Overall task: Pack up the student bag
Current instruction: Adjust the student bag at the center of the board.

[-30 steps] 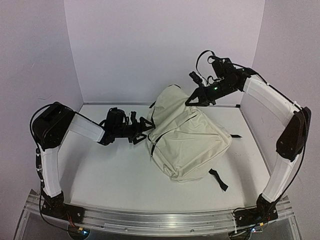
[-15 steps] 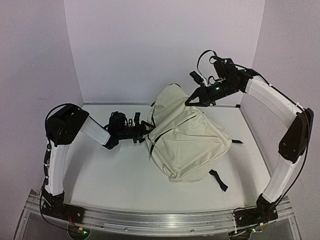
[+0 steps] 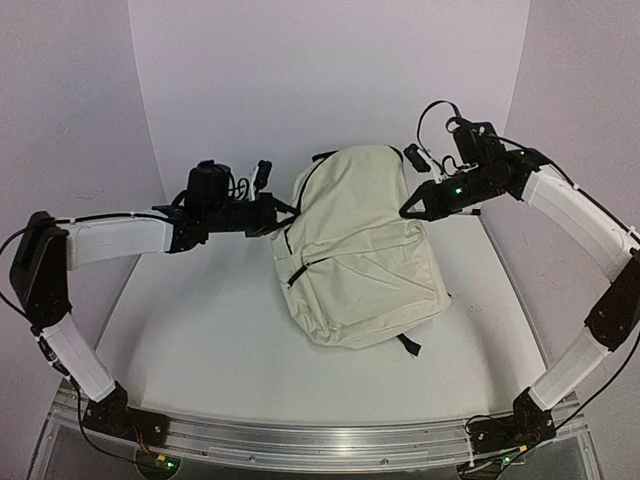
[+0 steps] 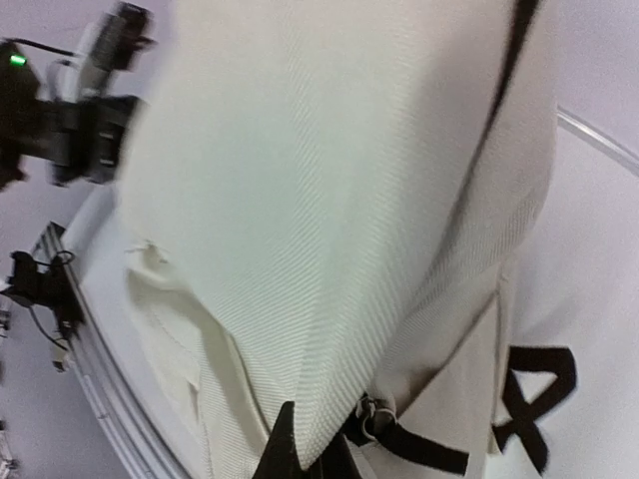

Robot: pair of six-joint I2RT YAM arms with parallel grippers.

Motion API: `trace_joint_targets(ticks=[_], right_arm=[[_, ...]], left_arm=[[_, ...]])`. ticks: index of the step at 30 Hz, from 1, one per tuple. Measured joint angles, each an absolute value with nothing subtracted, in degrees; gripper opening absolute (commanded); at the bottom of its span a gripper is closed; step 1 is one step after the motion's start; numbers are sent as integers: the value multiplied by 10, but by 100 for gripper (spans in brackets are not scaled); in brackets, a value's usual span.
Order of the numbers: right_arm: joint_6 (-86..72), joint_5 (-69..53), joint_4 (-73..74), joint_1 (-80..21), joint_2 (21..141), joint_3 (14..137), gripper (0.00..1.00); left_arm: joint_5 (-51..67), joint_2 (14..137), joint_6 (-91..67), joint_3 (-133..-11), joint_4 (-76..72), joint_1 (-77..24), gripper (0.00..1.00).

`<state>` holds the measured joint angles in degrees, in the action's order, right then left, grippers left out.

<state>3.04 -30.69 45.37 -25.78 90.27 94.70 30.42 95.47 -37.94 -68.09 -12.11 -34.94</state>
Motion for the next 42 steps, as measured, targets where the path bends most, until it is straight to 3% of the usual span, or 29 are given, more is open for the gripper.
trace_joint_targets(ticks=[7, 19, 33, 35, 36, 40, 42], right_arm=[[47, -338, 426, -261, 897, 900, 0], [-34, -456, 410, -310, 834, 808, 0], [-54, -348, 284, -307, 1055, 858, 1], [-60, -337, 280, -305, 1071, 866, 17], [-62, -327, 280, -304, 1077, 870, 23], [-70, -289, 285, -299, 1090, 890, 68], [-72, -276, 286, -293, 1093, 901, 87]], left_arm=[[299, 841, -297, -718, 7, -395, 0], [242, 798, -294, -717, 179, -392, 0], [275, 1070, -334, -767, 167, -233, 1], [287, 1102, -333, -800, 172, -226, 6], [291, 1117, -332, -821, 176, -224, 13], [295, 1164, -328, -893, 180, -220, 59], [292, 1173, -329, -915, 178, -216, 75]])
